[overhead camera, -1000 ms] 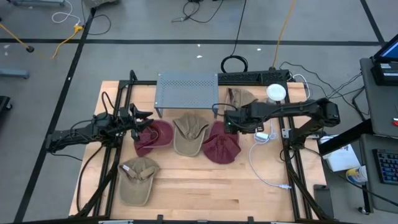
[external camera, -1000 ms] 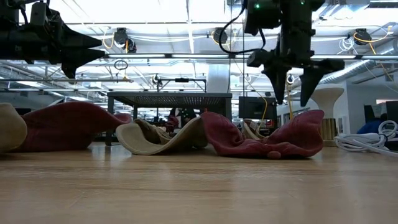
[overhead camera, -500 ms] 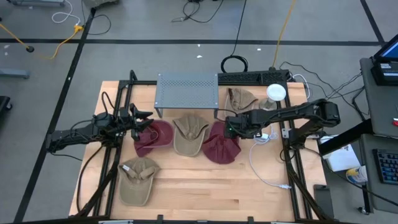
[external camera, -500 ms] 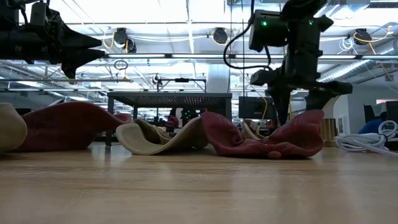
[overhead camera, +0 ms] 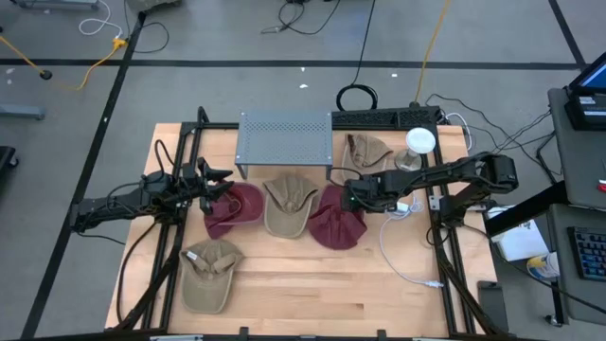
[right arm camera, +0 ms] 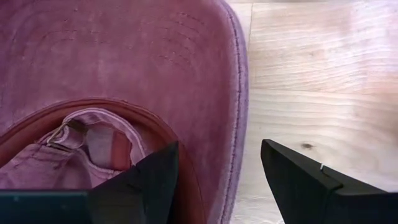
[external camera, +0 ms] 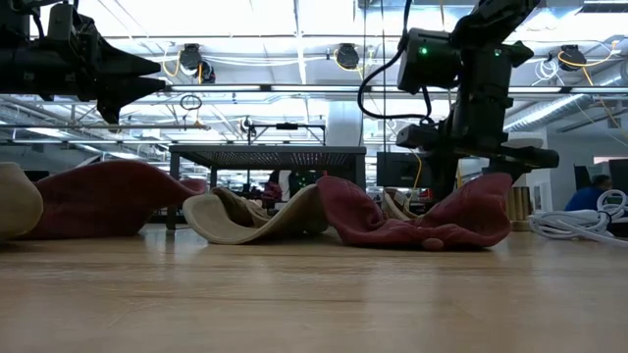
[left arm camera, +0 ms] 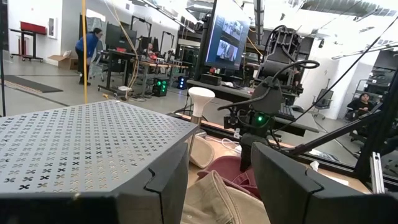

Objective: Pick & Place hat
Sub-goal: Put the dark red cap on the shelf

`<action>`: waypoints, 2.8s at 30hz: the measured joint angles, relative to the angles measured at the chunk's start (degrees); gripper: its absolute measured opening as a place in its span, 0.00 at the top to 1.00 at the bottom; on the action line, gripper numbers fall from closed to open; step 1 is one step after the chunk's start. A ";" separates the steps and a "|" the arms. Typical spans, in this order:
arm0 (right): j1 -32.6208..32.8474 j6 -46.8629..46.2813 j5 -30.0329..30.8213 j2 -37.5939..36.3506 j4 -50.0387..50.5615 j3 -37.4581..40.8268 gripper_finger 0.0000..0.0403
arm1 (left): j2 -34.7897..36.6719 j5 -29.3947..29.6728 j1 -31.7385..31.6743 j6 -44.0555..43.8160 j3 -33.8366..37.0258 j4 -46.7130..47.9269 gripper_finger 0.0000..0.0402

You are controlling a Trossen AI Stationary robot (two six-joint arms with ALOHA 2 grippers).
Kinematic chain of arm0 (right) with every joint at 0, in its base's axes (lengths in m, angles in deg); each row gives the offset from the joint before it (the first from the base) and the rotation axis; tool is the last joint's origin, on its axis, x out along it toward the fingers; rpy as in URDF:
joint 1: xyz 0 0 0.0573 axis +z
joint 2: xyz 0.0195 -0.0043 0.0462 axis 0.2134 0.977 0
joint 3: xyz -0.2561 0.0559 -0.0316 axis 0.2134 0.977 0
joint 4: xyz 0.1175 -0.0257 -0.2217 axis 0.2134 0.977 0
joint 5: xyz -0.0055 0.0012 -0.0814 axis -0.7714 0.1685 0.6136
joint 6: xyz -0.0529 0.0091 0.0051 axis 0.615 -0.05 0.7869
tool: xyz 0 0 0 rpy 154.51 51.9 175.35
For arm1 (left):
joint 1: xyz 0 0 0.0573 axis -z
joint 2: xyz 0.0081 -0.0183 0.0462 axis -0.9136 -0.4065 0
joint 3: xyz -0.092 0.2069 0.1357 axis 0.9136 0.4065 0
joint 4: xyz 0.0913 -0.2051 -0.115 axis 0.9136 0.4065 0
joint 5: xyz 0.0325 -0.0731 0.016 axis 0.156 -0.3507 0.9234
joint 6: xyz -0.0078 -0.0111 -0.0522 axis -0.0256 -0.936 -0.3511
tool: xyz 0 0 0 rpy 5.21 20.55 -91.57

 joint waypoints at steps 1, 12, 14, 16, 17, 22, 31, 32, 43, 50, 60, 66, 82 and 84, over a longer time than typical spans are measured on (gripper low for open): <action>0.00 0.04 -0.01 0.00 0.00 0.00 0.45 | -0.02 0.00 0.00 0.00 -0.02 0.00 0.55; 0.00 0.16 -0.16 0.00 0.02 0.00 0.54 | 0.00 0.00 0.00 0.00 -0.02 0.00 0.55; 0.00 0.17 -0.21 0.00 0.02 0.00 0.59 | -0.01 0.01 0.00 0.00 -0.01 0.01 0.55; 0.00 0.19 -0.37 0.00 0.02 0.00 0.65 | -0.02 0.00 0.00 0.00 0.00 0.00 0.55; 0.00 0.31 -0.43 0.00 0.02 0.00 0.68 | 0.00 0.00 0.00 0.00 0.00 0.02 0.55; -0.02 2.36 -1.74 -0.08 -0.06 0.00 0.84 | -0.02 0.00 0.00 0.00 0.00 0.00 0.55; -0.02 5.18 -2.05 -0.17 -2.42 -0.07 0.98 | -0.01 0.00 -0.01 0.00 -0.01 0.01 0.55; -0.02 5.64 -2.13 -0.15 -3.10 -0.07 0.98 | -0.01 0.01 0.00 0.00 -0.02 0.01 0.55; -0.01 8.13 -2.03 -1.53 -4.24 -0.04 0.99 | -0.02 0.00 0.00 0.00 0.00 0.00 0.55; 0.16 8.49 -2.10 -4.47 -2.03 0.04 0.99 | -0.01 0.00 0.00 0.00 -0.02 0.00 0.55; 1.14 17.04 -1.85 -13.85 1.33 0.07 0.98 | 0.00 0.02 0.00 0.00 -0.01 0.00 0.55; 1.46 23.84 -1.75 -20.79 3.91 0.05 0.98 | 0.00 0.02 0.00 0.00 0.00 -0.02 0.55; 1.46 40.65 -1.51 -35.55 1.86 0.04 0.98 | 0.00 0.00 0.00 0.00 -0.02 0.00 0.55; 1.45 42.67 -1.51 -36.33 0.77 0.04 0.98 | -0.01 0.00 -0.01 0.00 -0.01 -0.02 0.55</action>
